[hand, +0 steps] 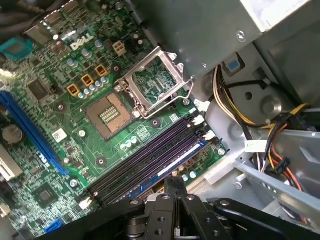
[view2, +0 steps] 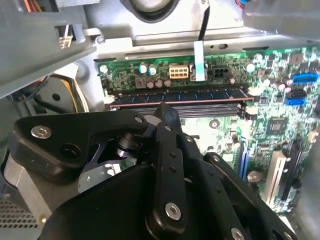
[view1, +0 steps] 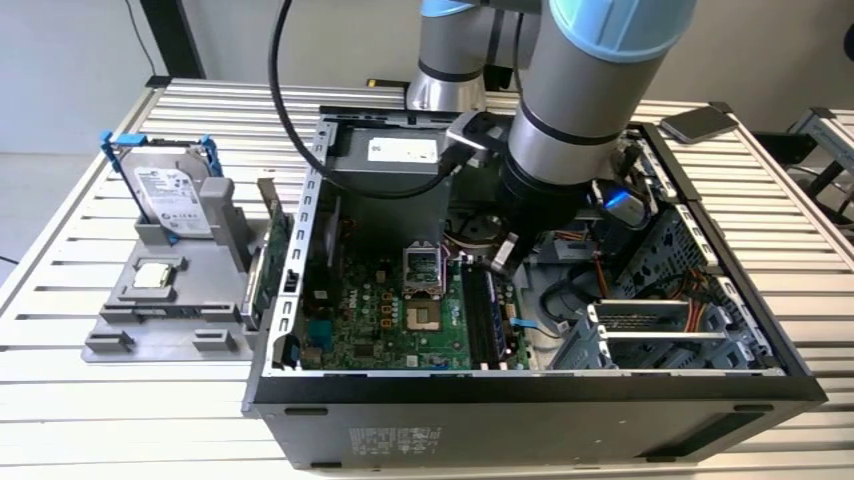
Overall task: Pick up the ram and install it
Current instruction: 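Press down the ram until it locks into place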
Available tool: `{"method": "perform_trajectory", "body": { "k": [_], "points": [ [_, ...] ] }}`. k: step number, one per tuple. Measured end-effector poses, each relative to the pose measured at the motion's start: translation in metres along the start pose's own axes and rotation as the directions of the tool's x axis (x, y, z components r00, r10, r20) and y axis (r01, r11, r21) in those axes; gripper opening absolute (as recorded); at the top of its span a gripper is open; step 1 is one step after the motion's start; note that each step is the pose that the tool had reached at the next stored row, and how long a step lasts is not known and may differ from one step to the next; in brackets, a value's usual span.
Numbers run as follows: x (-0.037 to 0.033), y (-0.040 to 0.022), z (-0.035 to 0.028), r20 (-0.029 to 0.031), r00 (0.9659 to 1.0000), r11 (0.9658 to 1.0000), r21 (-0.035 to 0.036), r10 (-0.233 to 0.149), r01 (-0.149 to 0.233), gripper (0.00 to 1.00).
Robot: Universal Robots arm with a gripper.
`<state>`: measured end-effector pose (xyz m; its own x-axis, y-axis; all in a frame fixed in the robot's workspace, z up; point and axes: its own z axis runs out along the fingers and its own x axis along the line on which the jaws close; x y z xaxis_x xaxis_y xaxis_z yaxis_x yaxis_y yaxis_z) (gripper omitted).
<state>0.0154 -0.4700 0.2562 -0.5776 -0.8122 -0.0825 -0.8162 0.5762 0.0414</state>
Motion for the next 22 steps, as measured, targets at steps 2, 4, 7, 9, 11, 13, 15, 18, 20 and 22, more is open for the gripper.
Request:
{"method": "perform_trajectory", "body": {
  "k": [2, 4, 7, 9, 11, 13, 15, 18, 20, 22],
  "points": [
    [0.0000, 0.0000, 0.0001, -0.0014, 0.9993, 0.9993, -0.0031, -0.036, 0.036, 0.00],
    [0.0001, -0.0001, 0.0002, -0.0029, 0.9974, 0.9974, -0.0061, -0.072, 0.072, 0.00],
    [0.0001, -0.0001, 0.0006, -0.0045, 0.9920, 0.9919, -0.0105, -0.126, 0.126, 0.00],
    [0.0002, -0.0001, 0.0011, -0.0050, 0.9865, 0.9865, -0.0125, -0.163, 0.163, 0.00],
    [0.0002, -0.0001, 0.0014, -0.0051, 0.9800, 0.9799, -0.0138, -0.199, 0.199, 0.00],
    [0.0002, -0.0001, 0.0017, -0.0052, 0.9721, 0.9720, -0.0156, -0.235, 0.235, 0.00],
    [0.0002, -0.0001, 0.0019, -0.0057, 0.9631, 0.9629, -0.0185, -0.269, 0.269, 0.00],
    [0.0002, -0.0002, 0.0020, -0.0065, 0.9482, 0.9480, -0.0231, -0.318, 0.317, 0.00],
    [0.0002, -0.0002, 0.0021, -0.0069, 0.9361, 0.9359, -0.0264, -0.352, 0.351, 0.00],
    [0.0002, -0.0002, 0.0021, -0.0070, 0.9239, 0.9236, -0.0289, -0.383, 0.382, 0.00]
  ]
}}
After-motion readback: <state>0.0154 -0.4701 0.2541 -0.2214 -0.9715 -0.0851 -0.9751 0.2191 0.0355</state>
